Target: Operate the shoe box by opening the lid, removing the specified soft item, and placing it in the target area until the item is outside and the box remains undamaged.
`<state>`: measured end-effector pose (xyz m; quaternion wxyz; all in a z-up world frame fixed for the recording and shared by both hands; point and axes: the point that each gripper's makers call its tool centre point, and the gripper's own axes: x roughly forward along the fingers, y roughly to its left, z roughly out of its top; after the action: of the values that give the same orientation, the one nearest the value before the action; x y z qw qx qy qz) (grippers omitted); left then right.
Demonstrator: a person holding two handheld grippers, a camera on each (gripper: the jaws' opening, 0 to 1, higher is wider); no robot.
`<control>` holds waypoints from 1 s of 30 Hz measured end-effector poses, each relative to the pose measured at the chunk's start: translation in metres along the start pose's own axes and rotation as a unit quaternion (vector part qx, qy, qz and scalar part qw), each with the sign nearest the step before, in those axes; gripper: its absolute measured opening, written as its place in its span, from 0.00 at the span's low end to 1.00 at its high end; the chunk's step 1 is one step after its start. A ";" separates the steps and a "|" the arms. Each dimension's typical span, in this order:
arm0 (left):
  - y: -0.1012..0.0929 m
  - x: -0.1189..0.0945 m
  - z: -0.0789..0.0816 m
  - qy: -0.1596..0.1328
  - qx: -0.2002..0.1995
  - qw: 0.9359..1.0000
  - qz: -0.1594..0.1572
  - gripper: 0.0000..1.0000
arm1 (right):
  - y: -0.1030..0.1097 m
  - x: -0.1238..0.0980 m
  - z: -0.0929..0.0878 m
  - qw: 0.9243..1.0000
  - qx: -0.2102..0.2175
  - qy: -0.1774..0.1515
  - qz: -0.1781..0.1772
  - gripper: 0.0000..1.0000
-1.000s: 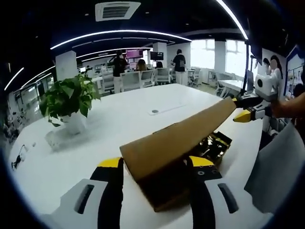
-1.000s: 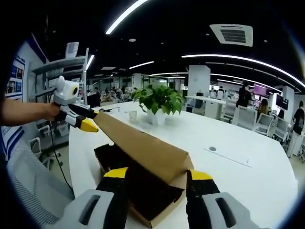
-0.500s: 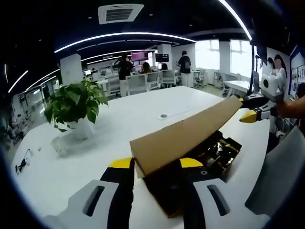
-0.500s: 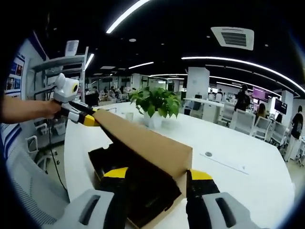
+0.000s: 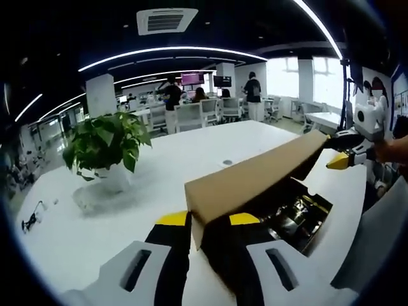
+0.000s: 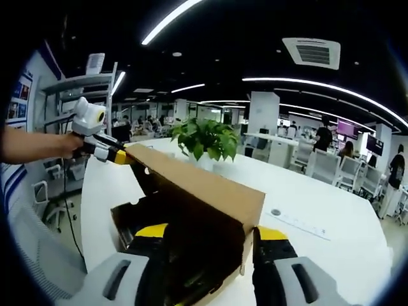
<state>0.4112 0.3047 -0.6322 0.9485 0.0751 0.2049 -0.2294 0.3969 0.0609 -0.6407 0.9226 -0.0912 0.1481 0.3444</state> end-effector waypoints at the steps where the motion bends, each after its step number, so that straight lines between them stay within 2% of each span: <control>1: 0.002 0.001 0.001 0.000 0.001 1.000 0.001 0.16 | -0.001 0.001 0.000 1.000 -0.004 0.000 0.000 0.51; 10: 0.014 0.009 0.007 -0.004 -0.004 1.000 0.012 0.06 | -0.008 0.007 0.004 1.000 -0.012 0.001 -0.002 0.51; 13: 0.015 0.011 0.009 -0.003 -0.005 1.000 0.012 0.06 | -0.010 0.009 0.004 1.000 -0.016 0.001 -0.003 0.50; 16: 0.016 0.014 0.011 0.000 -0.004 1.000 0.019 0.06 | -0.021 0.010 0.005 1.000 -0.015 -0.004 -0.005 0.44; 19: 0.019 0.016 0.012 0.000 -0.008 1.000 0.022 0.05 | -0.029 0.010 0.003 1.000 -0.013 0.000 -0.007 0.34; 24: 0.021 0.019 0.013 -0.005 -0.017 1.000 0.021 0.05 | -0.042 0.013 -0.014 1.000 0.002 0.022 -0.021 0.32; 28: 0.023 0.022 0.015 -0.007 -0.017 1.000 0.023 0.05 | -0.045 0.014 -0.022 0.999 -0.001 0.026 -0.024 0.31; 30: 0.024 0.024 0.016 -0.007 -0.017 1.000 0.024 0.05 | -0.046 0.015 -0.032 0.999 -0.002 0.037 -0.024 0.30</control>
<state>0.4476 0.3126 -0.6264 0.9563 0.0622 0.2006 -0.2035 0.4313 0.0271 -0.6731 0.9244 -0.1095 0.1787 0.3187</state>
